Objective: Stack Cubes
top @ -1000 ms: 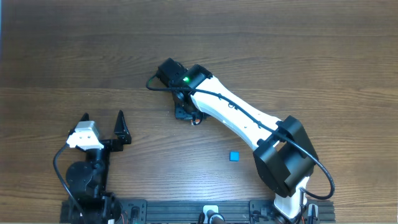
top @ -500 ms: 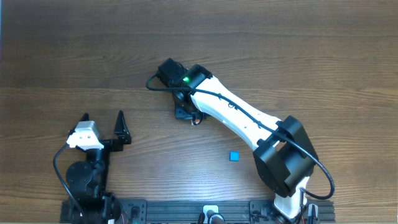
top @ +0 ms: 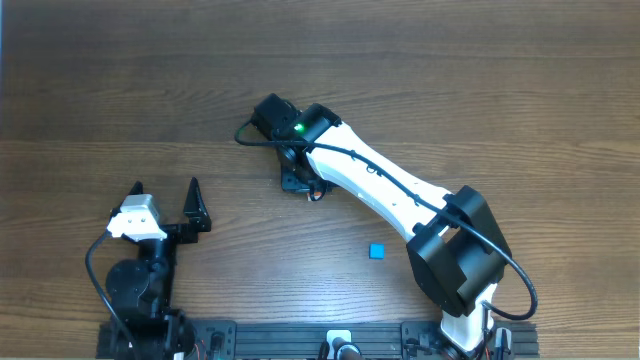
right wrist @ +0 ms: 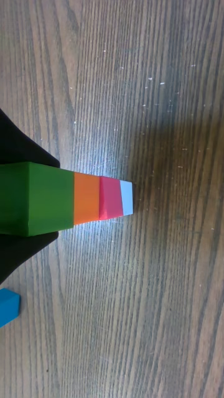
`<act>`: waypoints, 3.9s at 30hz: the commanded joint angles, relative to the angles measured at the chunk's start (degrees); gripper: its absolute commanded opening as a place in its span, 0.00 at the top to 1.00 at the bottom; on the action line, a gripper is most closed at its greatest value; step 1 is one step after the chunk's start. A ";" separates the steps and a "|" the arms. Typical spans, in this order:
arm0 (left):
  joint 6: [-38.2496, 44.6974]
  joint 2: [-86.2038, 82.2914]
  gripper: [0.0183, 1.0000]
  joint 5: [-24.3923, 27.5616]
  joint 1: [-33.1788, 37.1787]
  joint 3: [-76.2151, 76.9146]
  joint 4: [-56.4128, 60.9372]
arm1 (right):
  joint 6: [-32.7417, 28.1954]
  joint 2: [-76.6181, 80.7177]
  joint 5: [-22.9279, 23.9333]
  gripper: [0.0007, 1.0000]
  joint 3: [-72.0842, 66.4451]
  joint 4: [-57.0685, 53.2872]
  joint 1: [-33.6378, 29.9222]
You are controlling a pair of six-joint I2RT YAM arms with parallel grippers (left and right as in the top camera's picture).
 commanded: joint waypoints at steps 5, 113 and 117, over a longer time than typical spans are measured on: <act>0.85 -0.24 0.00 0.76 0.26 -0.39 0.13 | 0.55 1.40 0.92 0.87 0.74 0.17 -0.31; 0.85 -0.24 0.00 0.76 0.26 -0.39 0.13 | 3.54 -29.09 2.45 0.28 -53.94 24.00 -2.56; 0.85 -0.24 0.00 0.76 0.26 -0.39 0.13 | 3.54 -28.96 2.45 0.31 -53.90 24.02 -2.56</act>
